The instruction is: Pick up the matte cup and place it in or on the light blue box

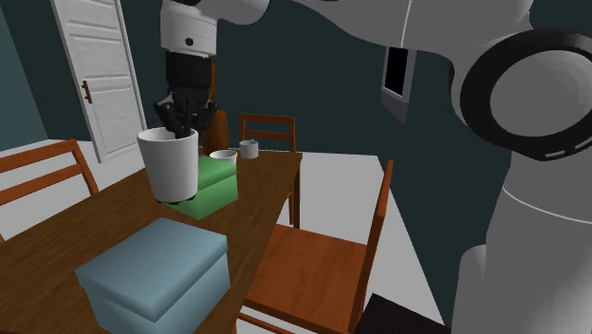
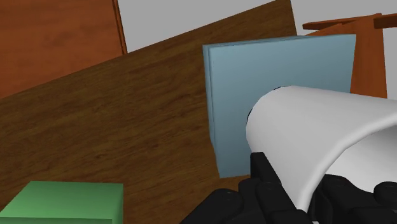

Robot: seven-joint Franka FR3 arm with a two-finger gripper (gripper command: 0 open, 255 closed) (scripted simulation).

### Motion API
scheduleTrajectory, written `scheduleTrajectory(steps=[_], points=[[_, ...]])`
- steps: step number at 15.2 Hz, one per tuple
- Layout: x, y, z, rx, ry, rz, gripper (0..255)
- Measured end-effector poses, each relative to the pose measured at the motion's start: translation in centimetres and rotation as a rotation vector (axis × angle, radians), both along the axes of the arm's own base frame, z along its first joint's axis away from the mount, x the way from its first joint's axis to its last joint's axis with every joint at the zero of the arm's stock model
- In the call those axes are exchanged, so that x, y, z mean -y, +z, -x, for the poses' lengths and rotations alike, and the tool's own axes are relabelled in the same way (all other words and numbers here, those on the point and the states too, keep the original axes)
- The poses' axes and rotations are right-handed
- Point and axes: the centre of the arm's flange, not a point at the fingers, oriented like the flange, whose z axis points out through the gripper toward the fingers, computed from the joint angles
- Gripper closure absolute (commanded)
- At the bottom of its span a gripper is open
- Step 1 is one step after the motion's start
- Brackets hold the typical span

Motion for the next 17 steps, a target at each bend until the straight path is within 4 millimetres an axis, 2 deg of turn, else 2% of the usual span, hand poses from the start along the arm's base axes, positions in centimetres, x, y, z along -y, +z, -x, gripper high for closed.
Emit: scheduleTrajectory(steps=[2, 4, 17], points=[[-2.5, 0.5, 1.2, 0.000, 0.000, 0.000, 255], [-3.3, 0.1, 1.7, 0.000, 0.000, 0.000, 255], [-3.5, -6.6, 1.8, -0.001, -0.001, 0.001, 255]])
